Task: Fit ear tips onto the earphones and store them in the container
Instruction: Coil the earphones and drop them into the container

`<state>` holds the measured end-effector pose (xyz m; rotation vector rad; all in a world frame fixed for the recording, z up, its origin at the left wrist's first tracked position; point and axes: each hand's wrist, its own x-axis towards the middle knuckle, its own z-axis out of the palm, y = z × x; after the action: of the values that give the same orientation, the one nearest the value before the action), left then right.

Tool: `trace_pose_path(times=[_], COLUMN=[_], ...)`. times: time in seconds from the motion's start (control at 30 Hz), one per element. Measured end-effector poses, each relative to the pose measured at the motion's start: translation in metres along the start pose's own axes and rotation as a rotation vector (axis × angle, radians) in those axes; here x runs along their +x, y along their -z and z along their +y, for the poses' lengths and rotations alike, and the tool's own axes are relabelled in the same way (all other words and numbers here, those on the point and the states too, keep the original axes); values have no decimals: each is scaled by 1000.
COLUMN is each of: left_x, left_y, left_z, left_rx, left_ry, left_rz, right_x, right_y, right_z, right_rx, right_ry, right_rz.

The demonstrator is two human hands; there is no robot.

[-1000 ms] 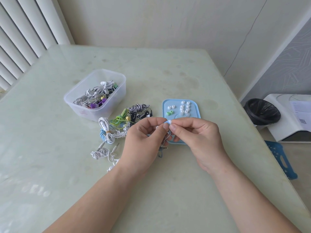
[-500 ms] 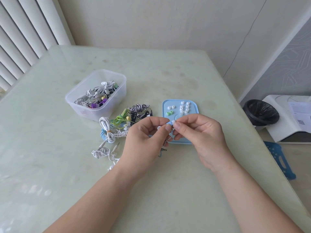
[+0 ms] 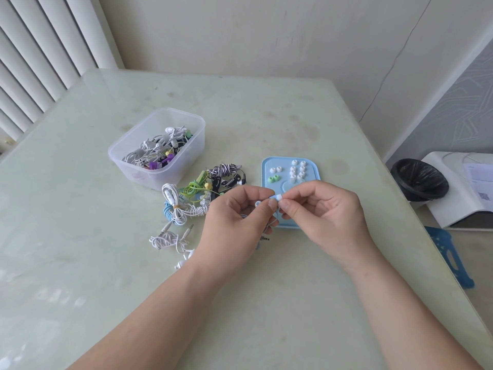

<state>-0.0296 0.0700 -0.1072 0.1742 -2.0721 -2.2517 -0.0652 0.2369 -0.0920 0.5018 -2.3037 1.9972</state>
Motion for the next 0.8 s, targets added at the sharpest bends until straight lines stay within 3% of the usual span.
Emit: trace_pose_path(times=[0.37, 0.8], left_x=[0, 0], left_y=[0, -2], left_z=[2, 4], left_rx=[16, 12], left_ry=[-25, -21], left_rz=[3, 15], right_x=[5, 5], right_y=[2, -2], right_z=[0, -1], right_rx=[373, 559], right_ry=[-294, -490], right_rz=[-10, -21])
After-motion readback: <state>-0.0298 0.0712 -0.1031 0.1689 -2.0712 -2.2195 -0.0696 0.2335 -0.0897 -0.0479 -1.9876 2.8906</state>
